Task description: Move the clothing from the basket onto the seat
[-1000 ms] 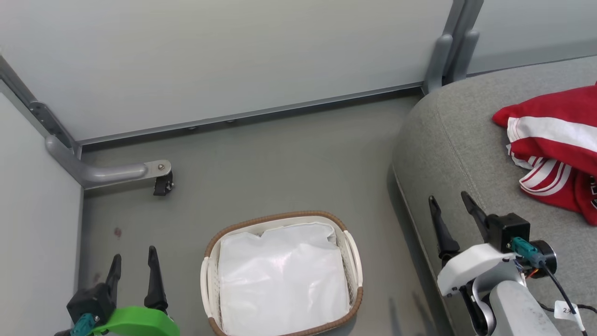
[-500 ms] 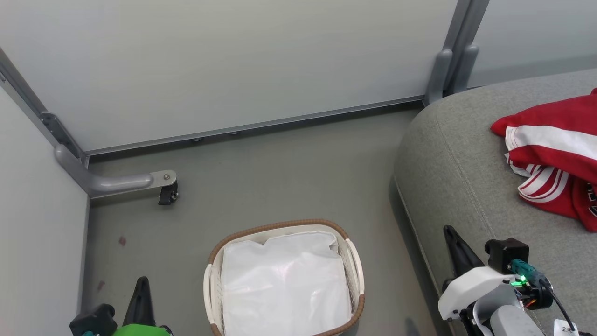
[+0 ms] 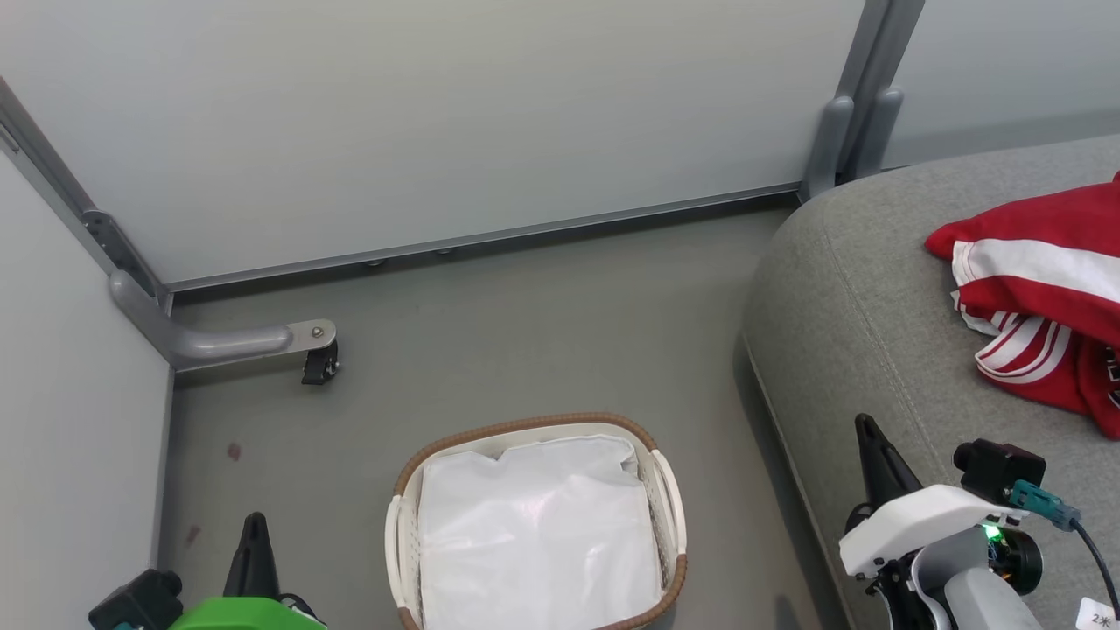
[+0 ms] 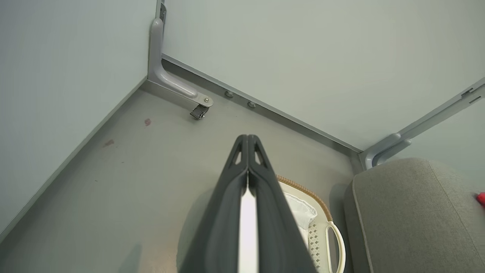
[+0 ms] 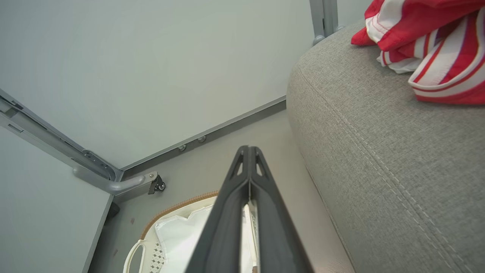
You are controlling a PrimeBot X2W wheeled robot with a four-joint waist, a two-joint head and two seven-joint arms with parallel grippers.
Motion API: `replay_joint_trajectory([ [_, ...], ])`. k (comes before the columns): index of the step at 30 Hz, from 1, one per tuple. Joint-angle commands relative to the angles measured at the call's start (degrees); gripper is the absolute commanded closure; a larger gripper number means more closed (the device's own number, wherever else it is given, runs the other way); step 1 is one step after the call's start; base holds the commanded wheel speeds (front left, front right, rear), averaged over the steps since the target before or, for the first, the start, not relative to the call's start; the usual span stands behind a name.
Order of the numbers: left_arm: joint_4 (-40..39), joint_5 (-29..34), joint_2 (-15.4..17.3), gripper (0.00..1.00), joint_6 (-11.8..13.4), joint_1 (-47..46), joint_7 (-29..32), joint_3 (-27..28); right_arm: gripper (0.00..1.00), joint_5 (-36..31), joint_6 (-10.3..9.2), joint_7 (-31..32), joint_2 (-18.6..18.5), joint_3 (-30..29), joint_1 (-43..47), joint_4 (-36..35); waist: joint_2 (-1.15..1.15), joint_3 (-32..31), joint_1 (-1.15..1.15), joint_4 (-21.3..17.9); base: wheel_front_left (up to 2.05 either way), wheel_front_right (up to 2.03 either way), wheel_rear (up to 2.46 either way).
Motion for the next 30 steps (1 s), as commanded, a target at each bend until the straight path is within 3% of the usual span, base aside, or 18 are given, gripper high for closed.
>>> replay_joint_trajectory([
  [1,-1.3,-2.1,0.3,1.00,-0.2,-1.7,0.5,0.4,1.00,2.5,-0.01,0.5,-0.3,-0.4,-0.3,-1.3,0.00,0.0,0.00,0.0,0.00,0.00,0.00],
  [30,-4.7,-23.1,0.4,1.00,-0.5,-3.6,6.6,1.7,1.00,26.0,-0.03,6.6,-0.4,-3.0,1.3,-5.7,0.00,-0.6,0.00,0.8,0.00,0.00,0.00],
])
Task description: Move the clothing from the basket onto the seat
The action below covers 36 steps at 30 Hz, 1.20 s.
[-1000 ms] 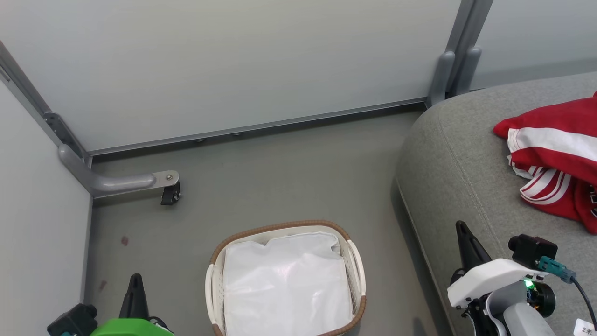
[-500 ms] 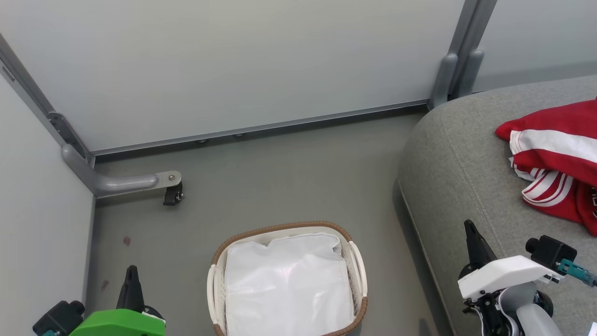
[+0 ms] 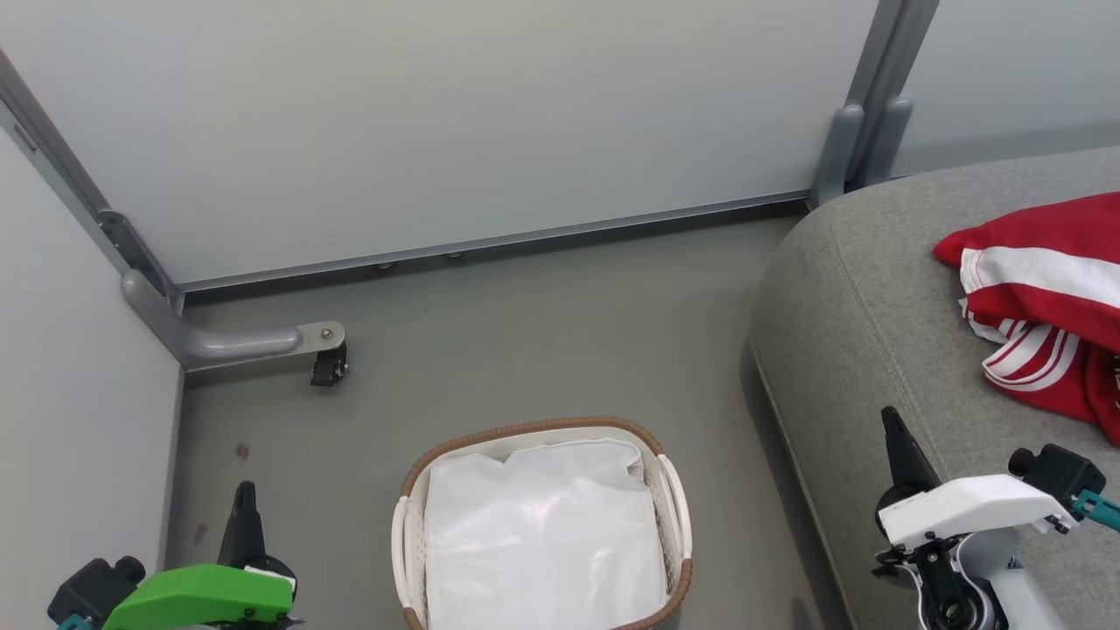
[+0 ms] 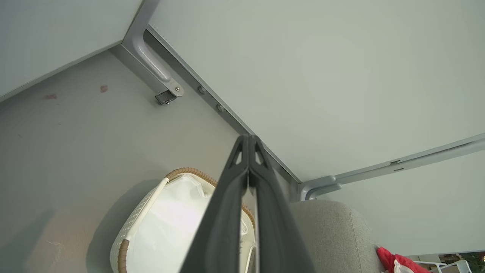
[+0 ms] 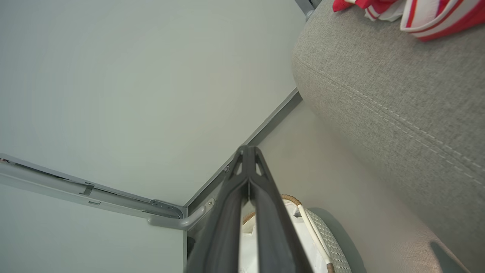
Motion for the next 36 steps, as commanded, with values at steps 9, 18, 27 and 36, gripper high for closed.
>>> replay_joint_trajectory([
  [9,-1.8,-6.4,0.4,1.00,-0.3,-2.1,1.7,0.7,1.00,7.3,-0.04,1.9,-0.4,-1.0,0.5,-2.0,0.00,-0.2,0.00,0.3,0.00,0.00,0.00],
  [18,-2.6,-11.2,0.4,1.00,-0.4,-2.5,3.2,1.0,1.00,12.7,-0.04,3.3,-0.4,-1.6,0.8,-3.0,0.00,-0.3,0.00,0.5,0.00,0.00,0.00],
  [27,-3.2,-15.8,0.5,1.00,-0.5,-2.9,4.5,1.3,1.00,17.8,-0.04,4.6,-0.5,-2.2,1.2,-4.0,0.00,-0.5,0.00,0.8,0.00,0.00,0.00],
  [36,-3.9,-19.9,0.5,1.00,-0.5,-3.2,5.7,1.6,1.00,22.4,-0.04,5.8,-0.5,-2.7,1.6,-4.8,0.00,-0.7,0.00,1.0,0.00,0.00,0.00],
])
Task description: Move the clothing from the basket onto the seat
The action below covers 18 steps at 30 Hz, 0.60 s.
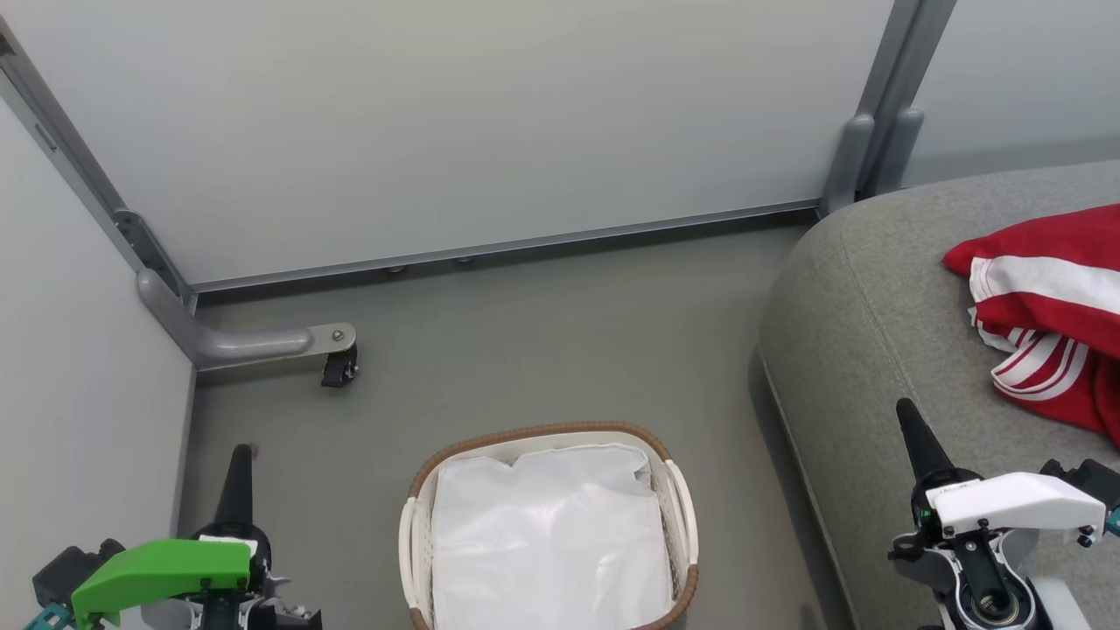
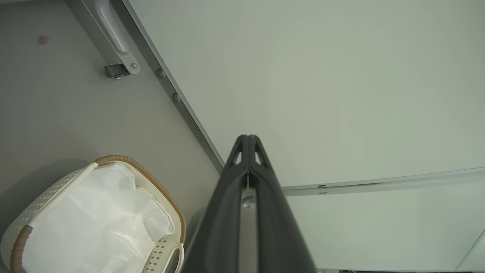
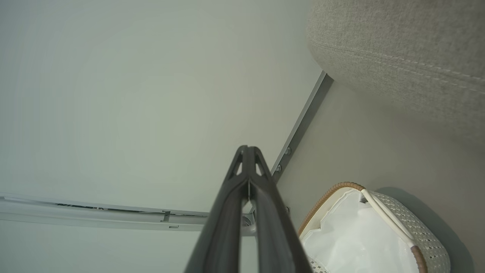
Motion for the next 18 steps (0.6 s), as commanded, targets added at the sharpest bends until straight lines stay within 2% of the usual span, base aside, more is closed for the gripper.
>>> replay_joint_trajectory([
  [1,-0.7,-1.4,0.4,1.00,-0.4,-1.2,0.4,0.2,1.00,1.5,-0.02,0.4,-0.3,-0.3,0.5,-0.7,0.00,0.0,0.00,0.0,0.00,0.00,0.00],
  [18,-1.7,-8.5,0.5,1.00,-0.5,-1.9,2.5,0.8,1.00,9.5,-0.03,2.5,-0.4,-1.2,1.1,-2.2,0.00,-0.3,0.00,0.5,0.00,0.00,0.00],
])
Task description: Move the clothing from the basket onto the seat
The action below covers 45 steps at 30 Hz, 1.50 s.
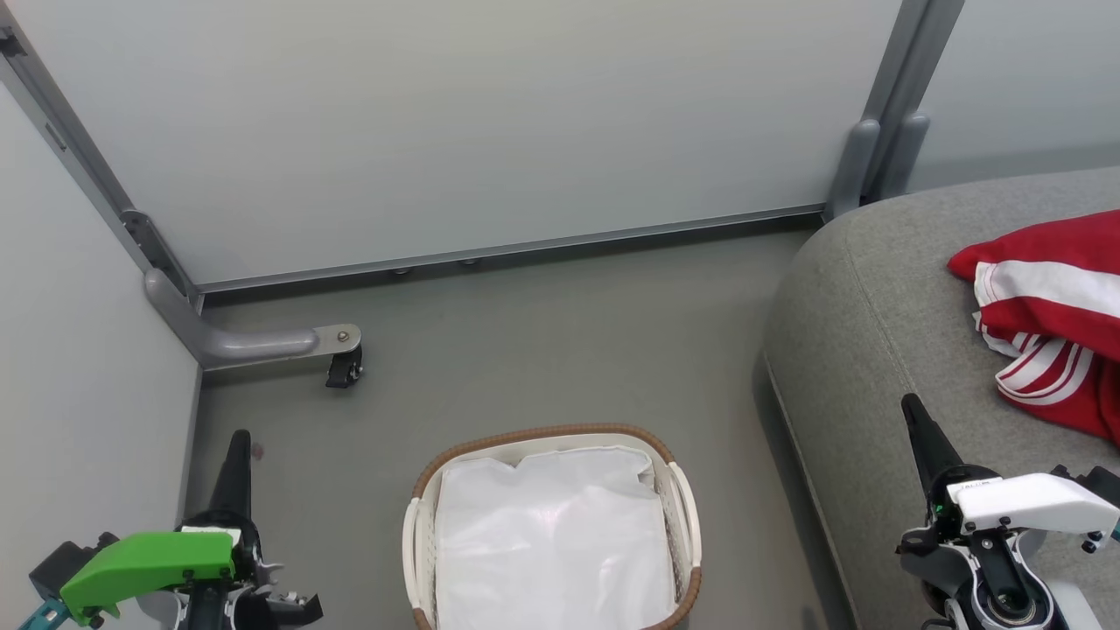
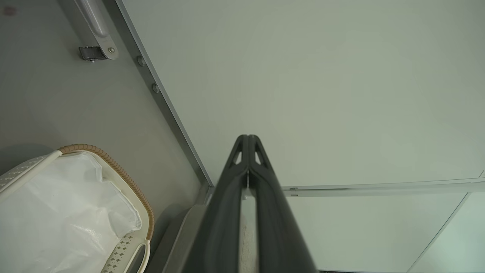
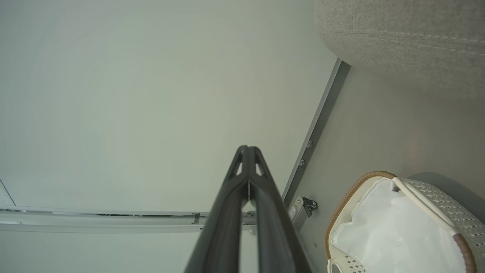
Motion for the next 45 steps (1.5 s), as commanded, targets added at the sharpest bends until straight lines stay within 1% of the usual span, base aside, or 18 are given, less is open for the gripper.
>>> replay_joint_trajectory([
  [1,-0.4,-1.3,0.4,1.00,-0.5,-1.3,0.4,0.4,1.00,1.3,-0.03,0.4,-0.4,-0.3,0.6,-0.6,0.00,0.0,0.00,0.0,0.00,0.00,0.00],
  [24,-1.7,-9.2,0.4,1.00,-0.5,-1.8,2.7,0.8,1.00,10.3,-0.04,2.7,-0.4,-1.3,1.2,-2.2,0.00,-0.4,0.00,0.7,0.00,0.00,0.00],
  [45,-1.6,-9.1,0.4,1.00,-0.5,-1.8,2.7,0.8,1.00,10.1,-0.03,2.7,-0.4,-1.3,1.2,-2.1,0.00,-0.4,0.00,0.7,0.00,0.00,0.00],
])
